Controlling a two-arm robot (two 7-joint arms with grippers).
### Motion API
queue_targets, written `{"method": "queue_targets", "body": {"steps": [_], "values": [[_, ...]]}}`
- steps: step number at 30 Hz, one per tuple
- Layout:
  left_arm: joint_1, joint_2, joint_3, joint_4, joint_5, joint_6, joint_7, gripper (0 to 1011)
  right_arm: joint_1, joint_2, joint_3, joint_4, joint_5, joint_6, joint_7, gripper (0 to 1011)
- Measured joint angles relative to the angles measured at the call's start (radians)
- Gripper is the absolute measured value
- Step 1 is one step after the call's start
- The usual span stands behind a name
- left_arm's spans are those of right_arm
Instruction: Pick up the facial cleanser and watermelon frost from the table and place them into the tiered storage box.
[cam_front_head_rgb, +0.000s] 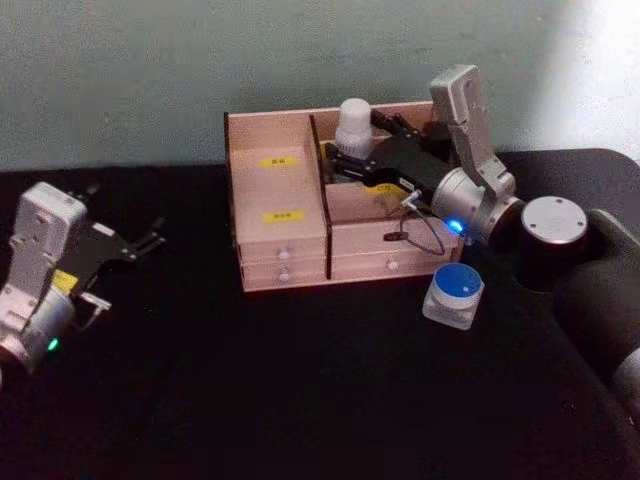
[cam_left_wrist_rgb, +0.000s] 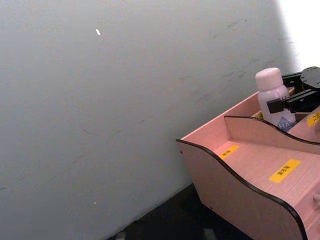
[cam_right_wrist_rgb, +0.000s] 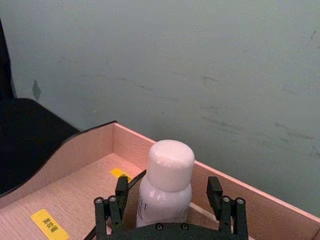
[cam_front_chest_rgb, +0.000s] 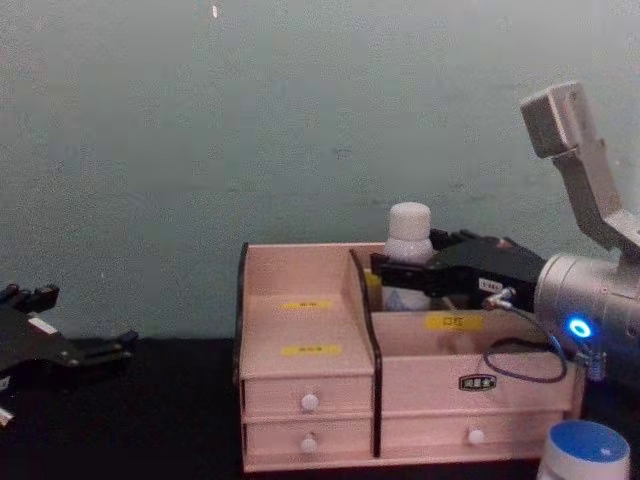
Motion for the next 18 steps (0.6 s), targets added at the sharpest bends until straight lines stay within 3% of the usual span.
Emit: {"method": "queue_targets", "body": {"steps": [5, 7, 8, 10, 11, 14, 18], "values": [[0.000, 0.000, 0.000, 0.000, 0.000, 0.000, 0.000, 1001, -0.019, 0.011, -0.001, -0.040, -0.002, 0.002, -0.002, 1003], [0.000, 0.000, 0.000, 0.000, 0.000, 0.000, 0.000, 1001, -0.052, 0.031, 0.000, -0.112, -0.005, 0.010, -0.005, 1002], [0.000, 0.000, 0.000, 0.000, 0.000, 0.000, 0.000, 1001, -0.052, 0.031, 0.000, -0.112, -0.005, 0.010, -0.005, 1002], [0.000, 0.000, 0.000, 0.000, 0.000, 0.000, 0.000, 1001, -0.091, 0.056, 0.003, -0.196, -0.004, 0.025, -0.006, 1003], [0.000, 0.000, 0.000, 0.000, 0.000, 0.000, 0.000, 1001, -0.091, 0.056, 0.003, -0.196, -0.004, 0.025, -0.006, 1003], [0.000, 0.000, 0.000, 0.000, 0.000, 0.000, 0.000, 1001, -0.136, 0.087, 0.007, -0.286, 0.005, 0.046, -0.004, 1003], [0.000, 0.000, 0.000, 0.000, 0.000, 0.000, 0.000, 1002, -0.214, 0.149, 0.018, -0.436, 0.025, 0.085, 0.001, 1002]]}}
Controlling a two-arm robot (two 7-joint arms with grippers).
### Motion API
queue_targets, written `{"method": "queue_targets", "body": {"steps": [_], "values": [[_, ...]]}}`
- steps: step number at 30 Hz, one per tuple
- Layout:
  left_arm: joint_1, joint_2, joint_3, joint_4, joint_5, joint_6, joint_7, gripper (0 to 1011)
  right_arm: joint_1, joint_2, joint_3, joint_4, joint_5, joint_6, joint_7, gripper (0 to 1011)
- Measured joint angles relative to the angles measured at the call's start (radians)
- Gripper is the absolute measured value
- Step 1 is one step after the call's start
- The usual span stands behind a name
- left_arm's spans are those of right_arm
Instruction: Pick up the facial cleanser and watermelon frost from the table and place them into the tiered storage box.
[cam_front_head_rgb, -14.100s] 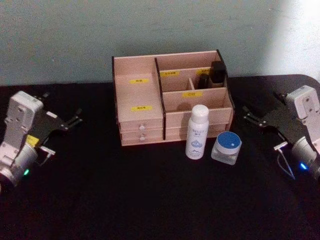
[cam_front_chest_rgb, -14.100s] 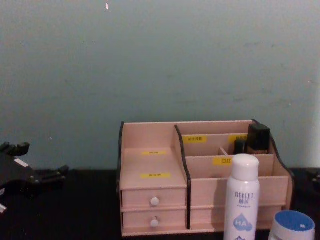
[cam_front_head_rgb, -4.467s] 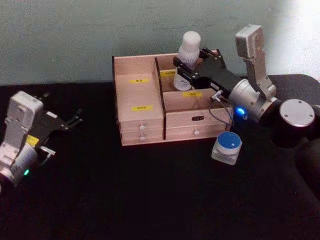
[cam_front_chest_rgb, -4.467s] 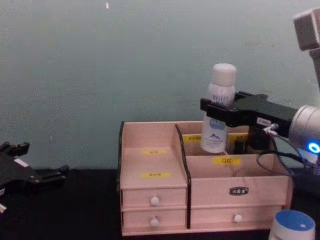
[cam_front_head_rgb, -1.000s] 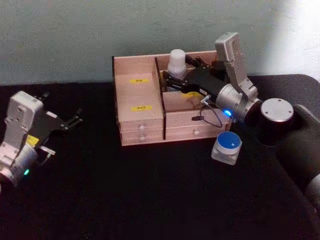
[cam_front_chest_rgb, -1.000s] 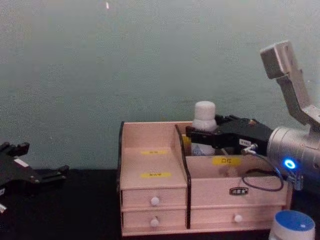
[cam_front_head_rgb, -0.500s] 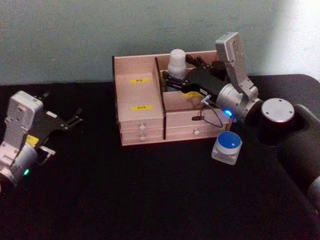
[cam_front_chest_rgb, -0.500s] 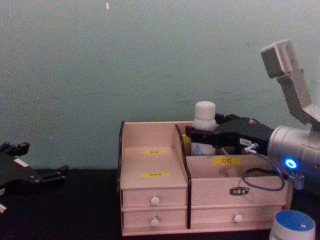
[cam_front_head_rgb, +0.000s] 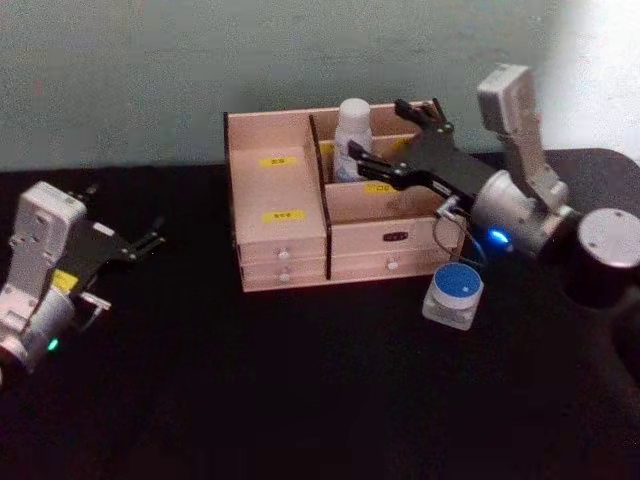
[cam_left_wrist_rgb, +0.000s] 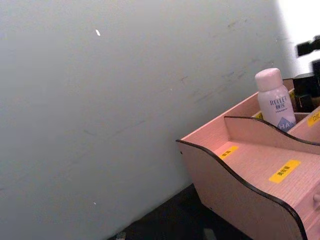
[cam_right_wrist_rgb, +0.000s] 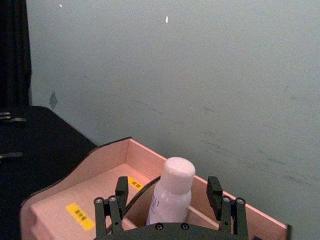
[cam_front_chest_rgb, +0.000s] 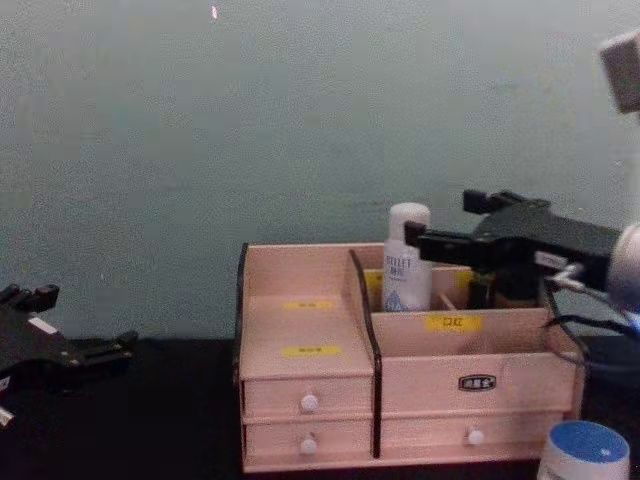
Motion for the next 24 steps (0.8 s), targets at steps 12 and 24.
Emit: {"method": "queue_targets", "body": {"steps": [12, 24], "values": [[0.000, 0.000, 0.000, 0.000, 0.000, 0.000, 0.000, 1001, -0.216, 0.189, 0.059, -0.310, 0.071, 0.051, 0.015, 1003], [0.000, 0.000, 0.000, 0.000, 0.000, 0.000, 0.000, 1001, -0.403, 0.322, 0.123, -0.473, 0.128, 0.107, 0.006, 1003]]}}
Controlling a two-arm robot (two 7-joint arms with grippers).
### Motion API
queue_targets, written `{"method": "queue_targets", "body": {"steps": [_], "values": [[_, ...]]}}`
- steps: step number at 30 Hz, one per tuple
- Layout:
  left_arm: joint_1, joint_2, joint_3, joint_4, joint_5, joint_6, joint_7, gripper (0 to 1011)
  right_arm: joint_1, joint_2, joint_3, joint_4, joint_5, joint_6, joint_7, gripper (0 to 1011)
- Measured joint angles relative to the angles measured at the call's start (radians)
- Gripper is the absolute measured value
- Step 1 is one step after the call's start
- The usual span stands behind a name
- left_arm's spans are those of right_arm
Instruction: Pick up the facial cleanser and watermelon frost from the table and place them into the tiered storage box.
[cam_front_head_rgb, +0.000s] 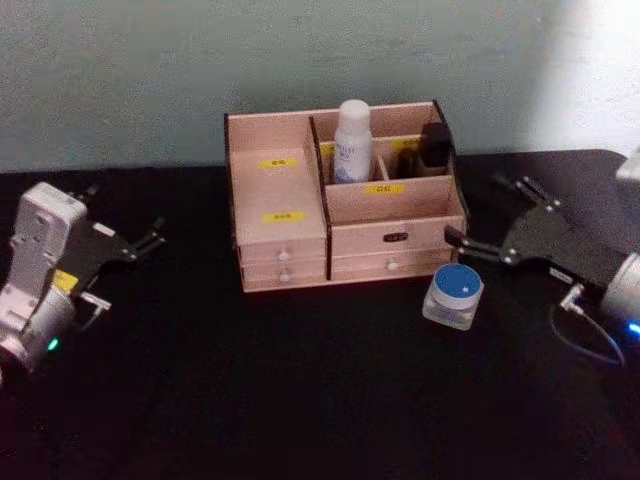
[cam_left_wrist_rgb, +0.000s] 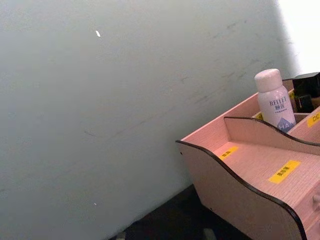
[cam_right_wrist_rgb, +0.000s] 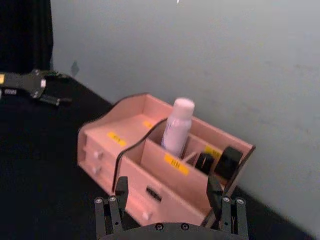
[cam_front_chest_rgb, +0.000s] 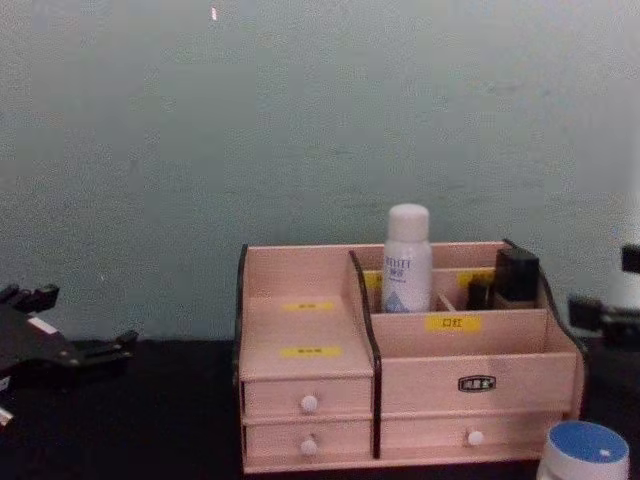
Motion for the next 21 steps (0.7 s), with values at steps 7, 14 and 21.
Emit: {"method": "queue_targets", "body": {"steps": [7, 14, 21], "values": [[0.000, 0.000, 0.000, 0.000, 0.000, 0.000, 0.000, 1001, -0.063, 0.041, 0.015, -0.031, 0.050, 0.054, 0.006, 1003], [0.000, 0.000, 0.000, 0.000, 0.000, 0.000, 0.000, 1001, -0.065, 0.048, 0.004, -0.017, 0.104, 0.117, 0.013, 1003], [0.000, 0.000, 0.000, 0.000, 0.000, 0.000, 0.000, 1001, -0.040, 0.050, -0.023, 0.007, 0.147, 0.193, 0.012, 1003]]}}
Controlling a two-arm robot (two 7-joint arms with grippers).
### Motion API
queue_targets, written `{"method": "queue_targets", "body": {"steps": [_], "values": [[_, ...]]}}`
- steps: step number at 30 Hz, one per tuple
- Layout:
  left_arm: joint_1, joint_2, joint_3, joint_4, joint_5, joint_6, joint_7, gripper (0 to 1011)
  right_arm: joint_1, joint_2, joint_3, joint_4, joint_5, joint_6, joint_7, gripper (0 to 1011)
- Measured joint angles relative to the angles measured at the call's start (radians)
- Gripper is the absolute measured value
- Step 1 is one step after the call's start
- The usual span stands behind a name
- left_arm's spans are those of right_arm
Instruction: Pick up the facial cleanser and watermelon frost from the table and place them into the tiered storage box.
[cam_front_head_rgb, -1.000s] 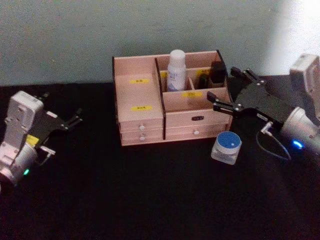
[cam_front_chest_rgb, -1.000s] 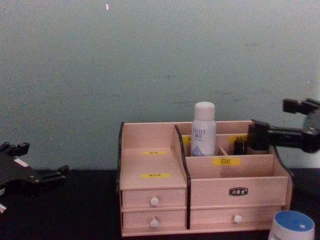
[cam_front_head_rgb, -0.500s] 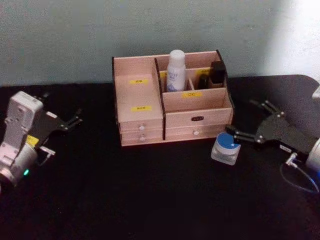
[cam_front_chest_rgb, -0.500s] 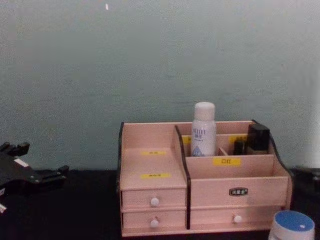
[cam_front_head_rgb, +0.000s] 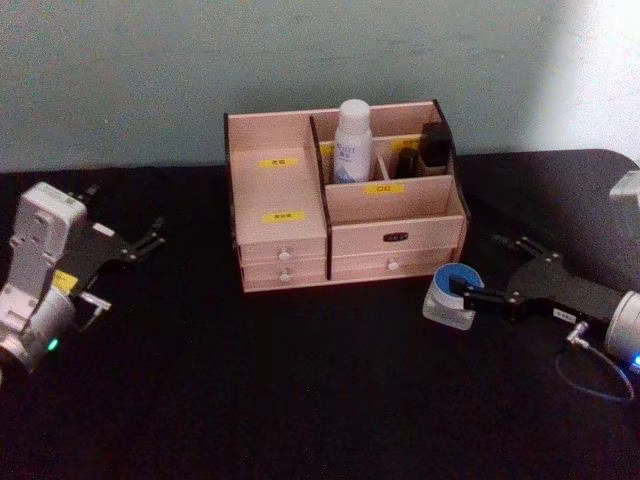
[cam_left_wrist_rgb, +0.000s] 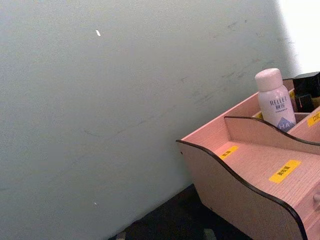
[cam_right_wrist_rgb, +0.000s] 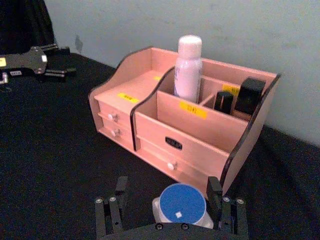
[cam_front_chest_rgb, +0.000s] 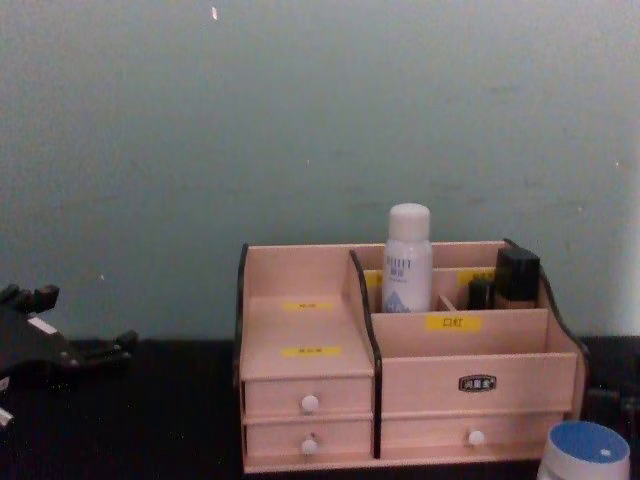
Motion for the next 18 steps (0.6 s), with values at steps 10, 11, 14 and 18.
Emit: {"method": "queue_targets", "body": {"steps": [10, 11, 14, 18], "values": [[0.000, 0.000, 0.000, 0.000, 0.000, 0.000, 0.000, 1002, 0.033, 0.007, -0.032, 0.025, 0.051, 0.093, -0.008, 1003], [0.000, 0.000, 0.000, 0.000, 0.000, 0.000, 0.000, 1001, 0.035, 0.008, -0.035, 0.028, 0.052, 0.096, -0.010, 1003], [0.000, 0.000, 0.000, 0.000, 0.000, 0.000, 0.000, 1001, 0.044, 0.011, -0.046, 0.036, 0.057, 0.105, -0.015, 1003], [0.000, 0.000, 0.000, 0.000, 0.000, 0.000, 0.000, 1001, 0.054, 0.013, -0.062, 0.046, 0.057, 0.108, -0.023, 1003]]}}
